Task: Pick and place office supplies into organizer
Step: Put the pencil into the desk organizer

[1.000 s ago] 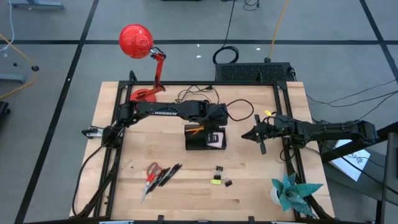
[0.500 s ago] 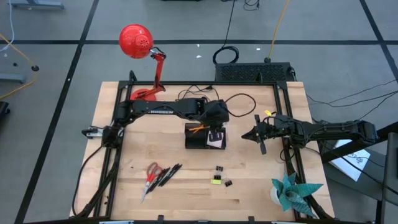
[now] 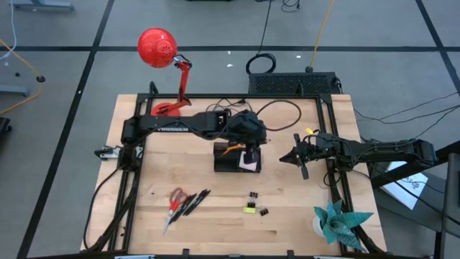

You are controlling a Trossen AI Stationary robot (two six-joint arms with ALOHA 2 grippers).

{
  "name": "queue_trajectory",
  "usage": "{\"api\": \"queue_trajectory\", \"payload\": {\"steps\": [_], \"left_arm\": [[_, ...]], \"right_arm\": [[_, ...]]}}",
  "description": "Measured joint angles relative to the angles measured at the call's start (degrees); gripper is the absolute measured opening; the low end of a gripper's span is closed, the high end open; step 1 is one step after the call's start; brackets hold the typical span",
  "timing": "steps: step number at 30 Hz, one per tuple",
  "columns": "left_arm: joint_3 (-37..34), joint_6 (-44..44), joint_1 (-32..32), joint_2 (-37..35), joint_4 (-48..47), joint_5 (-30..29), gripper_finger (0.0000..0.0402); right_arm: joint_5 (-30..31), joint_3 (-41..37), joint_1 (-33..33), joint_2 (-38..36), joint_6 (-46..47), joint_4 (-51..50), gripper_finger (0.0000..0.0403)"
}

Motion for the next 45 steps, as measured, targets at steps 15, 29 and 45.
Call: {"api": "queue_trajectory", "payload": {"steps": [15,29,45], "left_arm": [[-0.07,-0.96,0.32,-4.46,-5.87,-4.57,0.0014],[-27.47,-3.34,-1.72,-27.33,19.05,-5.78,0.0025],[-57.92,-1.53,0.51,-30.29,59.13,-3.07,0.0025]], "right_arm": [[-1.38,0.00,0.00,-0.01,0.22,0.10,0.0004],[-2.60,0.00,0.00,-0.04,0.22,1.83,0.0004],[-2.60,0.00,0.00,0.00,1.41,5.37,0.0004]]}}
